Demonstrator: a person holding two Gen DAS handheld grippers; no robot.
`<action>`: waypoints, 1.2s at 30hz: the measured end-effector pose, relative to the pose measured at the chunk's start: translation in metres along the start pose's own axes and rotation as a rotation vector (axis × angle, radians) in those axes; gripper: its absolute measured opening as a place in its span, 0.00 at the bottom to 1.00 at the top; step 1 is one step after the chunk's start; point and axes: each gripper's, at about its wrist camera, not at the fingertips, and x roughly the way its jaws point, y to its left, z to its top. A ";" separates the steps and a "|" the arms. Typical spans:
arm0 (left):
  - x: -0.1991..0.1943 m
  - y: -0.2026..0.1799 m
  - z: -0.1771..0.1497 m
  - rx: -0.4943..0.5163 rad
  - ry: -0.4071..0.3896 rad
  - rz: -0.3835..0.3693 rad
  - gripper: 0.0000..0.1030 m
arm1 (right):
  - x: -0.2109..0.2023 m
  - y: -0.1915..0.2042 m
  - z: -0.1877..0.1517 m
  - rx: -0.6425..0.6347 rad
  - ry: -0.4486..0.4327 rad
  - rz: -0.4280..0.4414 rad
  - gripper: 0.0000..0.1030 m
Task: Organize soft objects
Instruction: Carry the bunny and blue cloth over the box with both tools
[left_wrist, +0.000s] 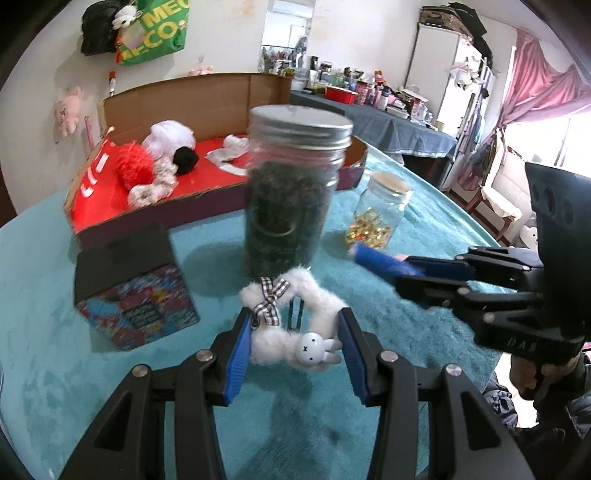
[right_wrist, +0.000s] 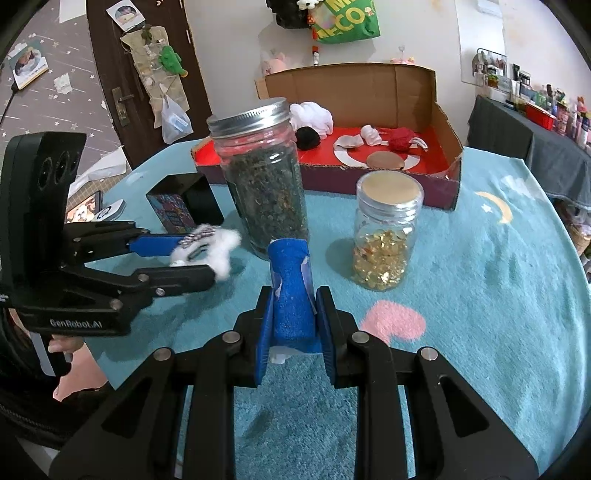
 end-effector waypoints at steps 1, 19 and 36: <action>-0.001 0.003 -0.002 -0.007 0.003 0.002 0.47 | -0.001 -0.002 -0.001 0.004 0.003 -0.005 0.21; -0.048 0.093 -0.050 -0.201 0.008 0.176 0.47 | -0.015 -0.056 -0.016 0.098 0.035 -0.098 0.21; -0.036 0.137 -0.017 -0.128 -0.006 0.229 0.47 | -0.004 -0.091 0.016 0.058 0.042 -0.153 0.21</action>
